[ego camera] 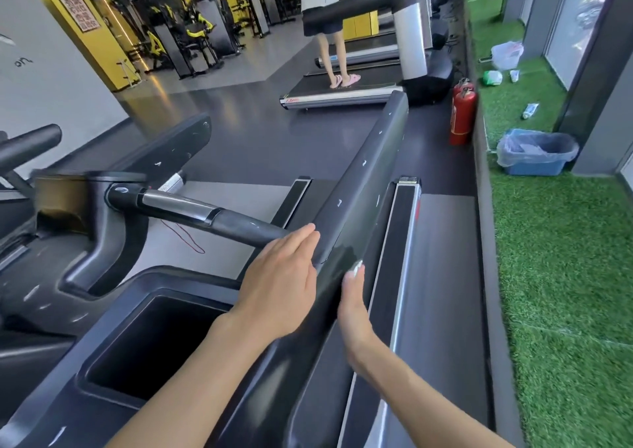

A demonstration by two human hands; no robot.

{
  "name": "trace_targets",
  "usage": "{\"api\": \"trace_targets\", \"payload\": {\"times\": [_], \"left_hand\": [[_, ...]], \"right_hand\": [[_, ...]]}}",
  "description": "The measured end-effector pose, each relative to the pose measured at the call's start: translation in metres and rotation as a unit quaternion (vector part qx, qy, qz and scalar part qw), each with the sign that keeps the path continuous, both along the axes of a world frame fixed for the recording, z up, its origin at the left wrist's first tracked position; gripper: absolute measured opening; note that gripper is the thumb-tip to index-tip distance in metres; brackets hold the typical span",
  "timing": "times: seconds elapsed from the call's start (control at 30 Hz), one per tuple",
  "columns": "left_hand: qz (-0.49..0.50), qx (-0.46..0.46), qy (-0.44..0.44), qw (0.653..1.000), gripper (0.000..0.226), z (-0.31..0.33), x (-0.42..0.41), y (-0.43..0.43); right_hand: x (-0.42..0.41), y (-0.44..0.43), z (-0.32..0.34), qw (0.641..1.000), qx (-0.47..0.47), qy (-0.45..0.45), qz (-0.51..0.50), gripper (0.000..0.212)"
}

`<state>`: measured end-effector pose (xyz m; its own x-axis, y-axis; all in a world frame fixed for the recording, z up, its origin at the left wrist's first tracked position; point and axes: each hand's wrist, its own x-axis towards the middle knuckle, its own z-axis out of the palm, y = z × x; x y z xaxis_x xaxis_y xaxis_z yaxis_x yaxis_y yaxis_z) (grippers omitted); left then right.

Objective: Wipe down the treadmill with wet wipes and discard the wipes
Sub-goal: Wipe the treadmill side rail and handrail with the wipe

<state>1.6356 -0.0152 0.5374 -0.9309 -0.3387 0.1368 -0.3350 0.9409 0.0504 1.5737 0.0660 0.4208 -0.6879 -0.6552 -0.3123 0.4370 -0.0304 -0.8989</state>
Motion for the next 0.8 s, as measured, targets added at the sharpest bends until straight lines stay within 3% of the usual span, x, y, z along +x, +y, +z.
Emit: {"api": "trace_targets", "payload": {"times": [0.23, 0.43, 0.63, 0.8], "left_hand": [[0.002, 0.007, -0.01, 1.0, 0.051, -0.004, 0.0, -0.002], [-0.003, 0.006, -0.011, 1.0, 0.051, -0.006, -0.001, -0.003], [-0.002, 0.001, -0.007, 1.0, 0.05, -0.008, -0.002, -0.005], [-0.001, -0.002, -0.012, 1.0, 0.051, -0.008, -0.001, -0.003]], "right_hand": [[0.034, 0.024, -0.004, 0.996, 0.002, 0.054, 0.071, 0.064], [-0.03, -0.004, 0.009, 0.998, 0.025, 0.052, -0.004, 0.058], [0.025, 0.02, 0.002, 0.975, -0.025, 0.216, 0.051, 0.058], [-0.032, -0.008, 0.008, 0.98, 0.003, 0.2, -0.014, 0.056]]}}
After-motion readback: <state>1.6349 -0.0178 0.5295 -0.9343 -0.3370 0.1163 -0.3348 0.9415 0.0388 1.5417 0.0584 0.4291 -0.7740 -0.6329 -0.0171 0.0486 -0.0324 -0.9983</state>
